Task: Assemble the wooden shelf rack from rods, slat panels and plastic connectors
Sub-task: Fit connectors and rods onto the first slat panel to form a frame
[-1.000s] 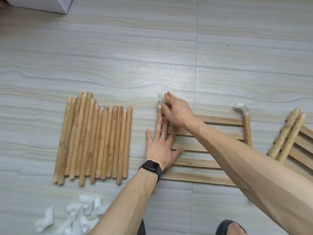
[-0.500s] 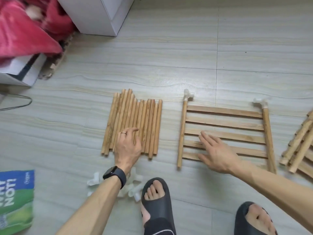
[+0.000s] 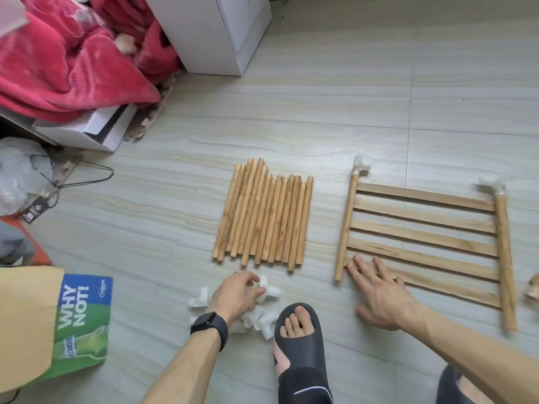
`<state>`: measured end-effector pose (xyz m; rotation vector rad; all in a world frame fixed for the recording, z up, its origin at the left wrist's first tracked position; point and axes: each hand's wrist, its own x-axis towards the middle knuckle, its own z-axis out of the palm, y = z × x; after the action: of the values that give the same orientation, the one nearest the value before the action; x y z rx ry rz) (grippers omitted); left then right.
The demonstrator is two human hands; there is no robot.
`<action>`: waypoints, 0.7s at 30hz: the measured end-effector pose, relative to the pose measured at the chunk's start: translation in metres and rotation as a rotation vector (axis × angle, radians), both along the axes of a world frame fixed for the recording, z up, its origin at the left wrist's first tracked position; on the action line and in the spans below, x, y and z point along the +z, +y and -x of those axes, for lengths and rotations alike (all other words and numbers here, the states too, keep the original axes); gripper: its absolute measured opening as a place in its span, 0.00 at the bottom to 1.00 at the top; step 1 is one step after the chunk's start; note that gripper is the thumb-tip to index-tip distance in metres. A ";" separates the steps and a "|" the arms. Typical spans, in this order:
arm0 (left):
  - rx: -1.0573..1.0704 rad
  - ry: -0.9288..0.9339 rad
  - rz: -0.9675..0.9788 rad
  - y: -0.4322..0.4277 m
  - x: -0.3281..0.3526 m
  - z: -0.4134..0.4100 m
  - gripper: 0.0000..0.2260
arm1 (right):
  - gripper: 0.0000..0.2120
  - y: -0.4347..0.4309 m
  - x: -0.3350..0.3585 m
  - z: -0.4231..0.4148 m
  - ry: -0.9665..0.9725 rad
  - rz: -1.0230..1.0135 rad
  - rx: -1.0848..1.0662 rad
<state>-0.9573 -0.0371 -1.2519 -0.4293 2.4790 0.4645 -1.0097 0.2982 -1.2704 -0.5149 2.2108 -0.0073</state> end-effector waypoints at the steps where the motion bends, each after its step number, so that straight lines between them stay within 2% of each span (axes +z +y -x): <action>1: -0.029 -0.019 -0.012 -0.004 0.001 0.005 0.16 | 0.45 0.000 0.000 0.001 0.001 0.004 -0.003; 6: -0.136 -0.133 0.021 -0.016 0.008 0.022 0.15 | 0.44 -0.001 -0.004 0.000 0.000 0.011 -0.012; 10: 0.022 -0.151 -0.123 -0.019 0.031 0.047 0.16 | 0.41 -0.001 0.000 0.004 -0.018 0.032 -0.063; 12: 0.160 -0.119 -0.267 -0.016 0.051 0.066 0.15 | 0.39 -0.003 0.007 0.007 0.034 0.075 -0.096; 15: 0.477 -0.106 -0.670 0.010 0.074 0.085 0.16 | 0.39 -0.009 0.023 0.008 0.221 0.359 -0.271; 16: 0.562 -0.123 -0.791 0.024 0.074 0.088 0.17 | 0.40 -0.012 0.029 0.007 0.197 0.486 -0.394; 18: 0.645 -0.173 -0.914 0.058 0.065 0.088 0.18 | 0.40 -0.016 0.039 0.003 0.001 0.720 -0.670; 19: 0.654 -0.206 -0.937 0.077 0.057 0.086 0.18 | 0.37 -0.018 0.042 0.001 -0.089 0.777 -0.758; 21: 0.674 -0.267 -0.970 0.112 0.042 0.080 0.15 | 0.23 -0.019 0.039 -0.004 -0.105 0.797 -0.832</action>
<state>-1.0368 0.0745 -1.2104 -0.8131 1.5300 1.6335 -1.0056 0.2796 -1.2311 0.0427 2.0985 -1.3442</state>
